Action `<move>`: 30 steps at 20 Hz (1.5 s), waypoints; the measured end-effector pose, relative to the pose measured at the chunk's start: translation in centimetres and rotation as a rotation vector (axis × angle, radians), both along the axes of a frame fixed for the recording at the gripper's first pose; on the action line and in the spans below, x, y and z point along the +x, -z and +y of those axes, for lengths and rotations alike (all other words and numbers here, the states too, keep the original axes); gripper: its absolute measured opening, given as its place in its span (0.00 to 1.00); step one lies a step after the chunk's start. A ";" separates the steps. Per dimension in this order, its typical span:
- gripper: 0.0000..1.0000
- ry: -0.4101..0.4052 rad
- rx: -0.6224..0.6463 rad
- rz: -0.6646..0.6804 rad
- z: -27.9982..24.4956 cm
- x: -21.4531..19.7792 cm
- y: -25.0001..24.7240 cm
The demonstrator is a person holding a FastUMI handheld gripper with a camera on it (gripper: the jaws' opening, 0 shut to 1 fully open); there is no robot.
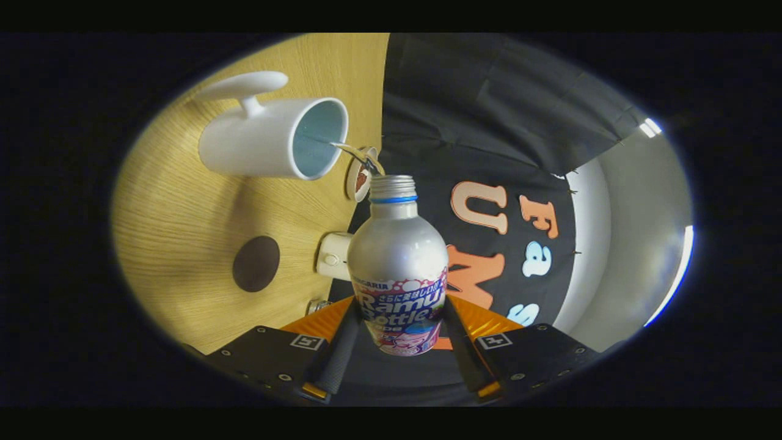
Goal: Take the bottle from table, then pour the juice into the cup, finally place the bottle on the coaster
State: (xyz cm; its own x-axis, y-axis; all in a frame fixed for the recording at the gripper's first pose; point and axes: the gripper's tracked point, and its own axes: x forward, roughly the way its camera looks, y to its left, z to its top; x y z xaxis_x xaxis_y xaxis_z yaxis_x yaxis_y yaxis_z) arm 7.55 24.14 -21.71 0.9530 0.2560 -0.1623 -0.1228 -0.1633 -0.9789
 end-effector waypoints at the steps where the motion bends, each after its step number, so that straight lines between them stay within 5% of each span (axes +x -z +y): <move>1: 0.75 -0.002 -0.003 0.000 0.0 0.0 0.0; 30: 0.75 -0.076 -0.130 -0.100 1.0 0.9 -2.3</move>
